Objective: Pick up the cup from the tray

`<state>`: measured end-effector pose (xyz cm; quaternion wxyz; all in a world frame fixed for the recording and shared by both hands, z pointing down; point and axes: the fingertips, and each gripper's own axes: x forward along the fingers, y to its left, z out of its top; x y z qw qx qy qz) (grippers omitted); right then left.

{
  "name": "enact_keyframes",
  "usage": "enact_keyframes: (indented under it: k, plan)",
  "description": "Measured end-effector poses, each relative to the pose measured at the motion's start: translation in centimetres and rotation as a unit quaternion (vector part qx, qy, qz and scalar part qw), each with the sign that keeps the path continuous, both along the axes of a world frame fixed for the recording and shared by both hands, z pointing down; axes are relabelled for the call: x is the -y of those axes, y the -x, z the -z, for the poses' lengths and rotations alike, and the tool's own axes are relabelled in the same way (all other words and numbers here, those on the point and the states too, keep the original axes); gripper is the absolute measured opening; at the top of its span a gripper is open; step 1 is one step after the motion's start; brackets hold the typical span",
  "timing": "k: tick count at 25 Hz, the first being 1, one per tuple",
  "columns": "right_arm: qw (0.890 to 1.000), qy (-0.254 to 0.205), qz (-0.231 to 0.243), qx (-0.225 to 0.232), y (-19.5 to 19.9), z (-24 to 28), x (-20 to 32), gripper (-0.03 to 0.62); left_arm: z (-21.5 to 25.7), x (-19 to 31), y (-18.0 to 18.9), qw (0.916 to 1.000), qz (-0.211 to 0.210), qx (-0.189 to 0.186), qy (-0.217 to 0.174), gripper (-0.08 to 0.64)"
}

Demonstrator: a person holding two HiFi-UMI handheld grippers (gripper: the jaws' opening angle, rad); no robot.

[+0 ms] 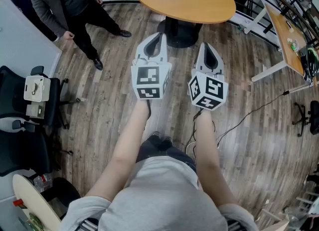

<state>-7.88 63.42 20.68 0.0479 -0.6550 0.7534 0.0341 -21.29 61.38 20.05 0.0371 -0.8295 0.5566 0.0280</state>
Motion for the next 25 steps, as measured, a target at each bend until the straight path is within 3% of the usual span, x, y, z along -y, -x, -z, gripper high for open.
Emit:
enact_keyframes:
  k: [25]
  plan:
    - [1.0,-0.013,0.0,0.01,-1.0,0.4,-1.3,0.006,0.3,-1.2,-1.3,0.9999,-0.003,0.013,-0.006,0.006]
